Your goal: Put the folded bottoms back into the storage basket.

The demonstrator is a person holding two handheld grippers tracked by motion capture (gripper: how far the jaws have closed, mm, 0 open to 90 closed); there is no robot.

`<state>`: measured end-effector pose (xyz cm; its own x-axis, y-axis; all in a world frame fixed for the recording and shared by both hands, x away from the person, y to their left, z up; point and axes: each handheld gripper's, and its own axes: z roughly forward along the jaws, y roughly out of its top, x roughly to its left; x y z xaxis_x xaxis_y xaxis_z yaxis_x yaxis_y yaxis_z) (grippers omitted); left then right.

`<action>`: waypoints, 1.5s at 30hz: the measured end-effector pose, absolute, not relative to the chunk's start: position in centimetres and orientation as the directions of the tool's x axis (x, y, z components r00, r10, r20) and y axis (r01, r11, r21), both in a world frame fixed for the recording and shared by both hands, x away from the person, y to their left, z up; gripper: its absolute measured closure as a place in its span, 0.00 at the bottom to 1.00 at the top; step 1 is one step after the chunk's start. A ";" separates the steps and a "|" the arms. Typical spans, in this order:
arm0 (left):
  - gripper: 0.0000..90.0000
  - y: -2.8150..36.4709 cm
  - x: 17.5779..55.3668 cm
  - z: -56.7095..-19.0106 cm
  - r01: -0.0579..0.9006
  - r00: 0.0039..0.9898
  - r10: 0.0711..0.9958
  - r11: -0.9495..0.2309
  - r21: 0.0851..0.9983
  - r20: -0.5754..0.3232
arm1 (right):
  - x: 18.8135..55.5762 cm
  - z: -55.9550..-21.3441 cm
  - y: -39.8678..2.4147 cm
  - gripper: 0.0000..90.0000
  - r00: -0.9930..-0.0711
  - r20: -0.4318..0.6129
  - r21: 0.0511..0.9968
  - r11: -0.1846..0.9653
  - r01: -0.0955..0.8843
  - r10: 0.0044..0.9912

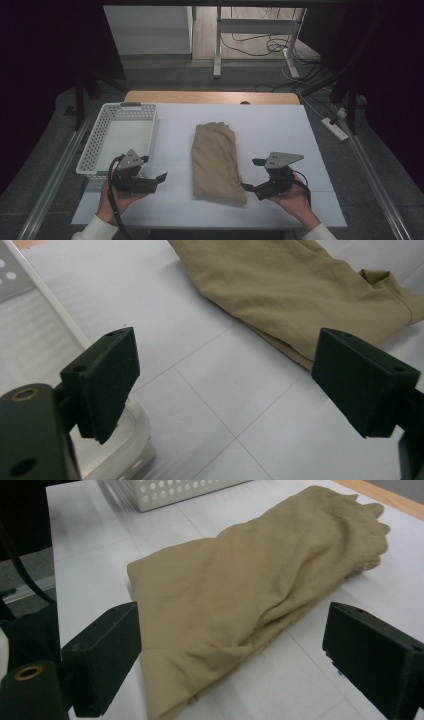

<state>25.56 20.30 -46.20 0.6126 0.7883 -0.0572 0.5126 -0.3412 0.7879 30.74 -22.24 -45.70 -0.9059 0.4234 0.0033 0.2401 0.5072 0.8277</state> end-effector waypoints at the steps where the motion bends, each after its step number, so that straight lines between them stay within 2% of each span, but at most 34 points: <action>1: 0.14 20.3 25.6 -46.2 0.513 0.613 0.788 -0.341 0.788 -0.058 | 30.7 -45.7 -22.1 0.09 -0.909 0.005 0.827 0.510 0.239 0.418; 25: 0.14 20.2 25.6 -46.4 0.518 0.616 0.786 -0.350 0.780 -0.056 | 30.7 -46.7 -17.8 0.10 -0.948 0.000 0.779 0.594 0.200 0.320; 27: 0.14 20.2 25.7 -46.4 0.519 0.616 0.786 -0.350 0.780 -0.057 | 30.7 -46.9 -17.6 0.12 -0.951 0.001 0.777 0.599 0.195 0.309; 45: 0.14 19.9 25.6 -46.5 0.517 0.623 0.780 -0.361 0.776 -0.052 | 30.1 -47.6 -16.3 0.13 -0.965 -0.023 0.737 0.657 0.160 0.262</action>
<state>25.63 19.93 -46.54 0.6231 0.7804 -0.0525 0.5170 -0.3606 0.7763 30.06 -16.31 -47.61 -0.9649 0.2615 -0.0231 0.1604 0.6566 0.7370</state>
